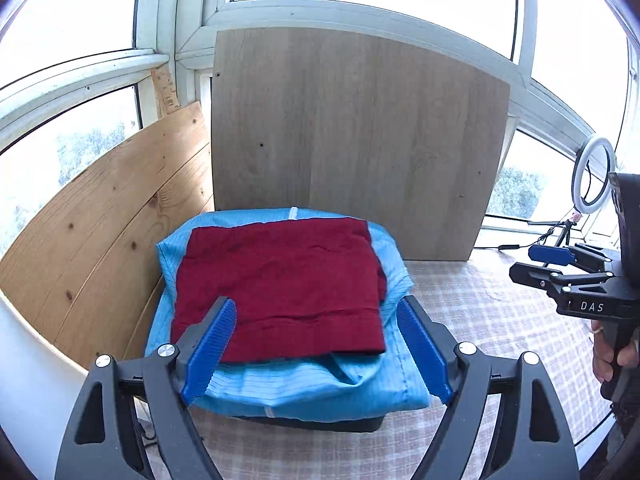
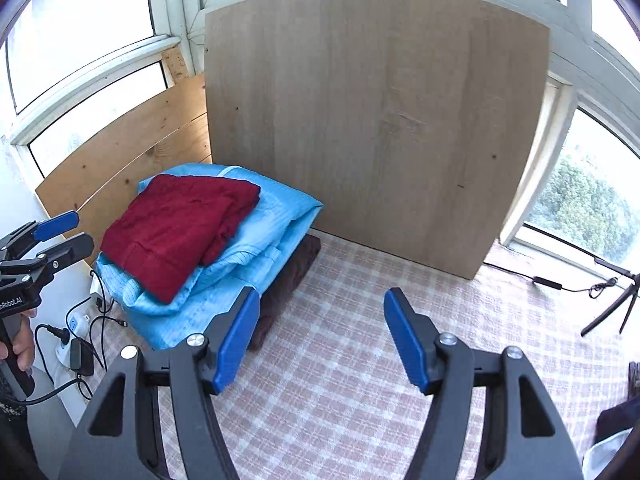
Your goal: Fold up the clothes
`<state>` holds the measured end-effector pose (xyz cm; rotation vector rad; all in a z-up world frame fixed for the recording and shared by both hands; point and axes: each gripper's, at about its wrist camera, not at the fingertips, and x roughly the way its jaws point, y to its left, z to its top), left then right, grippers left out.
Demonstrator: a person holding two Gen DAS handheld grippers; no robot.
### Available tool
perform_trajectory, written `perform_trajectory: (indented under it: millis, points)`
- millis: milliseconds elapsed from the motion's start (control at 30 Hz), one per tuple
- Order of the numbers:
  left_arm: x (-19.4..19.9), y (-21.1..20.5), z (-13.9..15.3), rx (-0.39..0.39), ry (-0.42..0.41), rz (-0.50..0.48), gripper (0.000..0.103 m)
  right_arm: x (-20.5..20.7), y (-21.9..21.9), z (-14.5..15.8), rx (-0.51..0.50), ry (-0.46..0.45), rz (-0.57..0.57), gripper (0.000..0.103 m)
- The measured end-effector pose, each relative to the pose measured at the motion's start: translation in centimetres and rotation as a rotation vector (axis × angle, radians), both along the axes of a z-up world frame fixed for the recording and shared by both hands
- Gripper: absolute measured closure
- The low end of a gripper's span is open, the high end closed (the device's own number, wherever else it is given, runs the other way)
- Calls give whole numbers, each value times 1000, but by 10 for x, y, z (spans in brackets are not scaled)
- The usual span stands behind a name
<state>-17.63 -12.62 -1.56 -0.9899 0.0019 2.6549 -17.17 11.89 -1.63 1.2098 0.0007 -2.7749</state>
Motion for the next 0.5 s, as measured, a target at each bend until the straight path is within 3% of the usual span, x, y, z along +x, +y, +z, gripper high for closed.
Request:
perform_trajectory:
  millis: [200, 500]
  points:
    - [58, 74, -5, -22, -9, -108, 21, 84, 61, -19, 16, -59, -181, 39]
    - [121, 144, -2, -89, -57, -228, 21, 187, 125, -16, 21, -16, -427, 39]
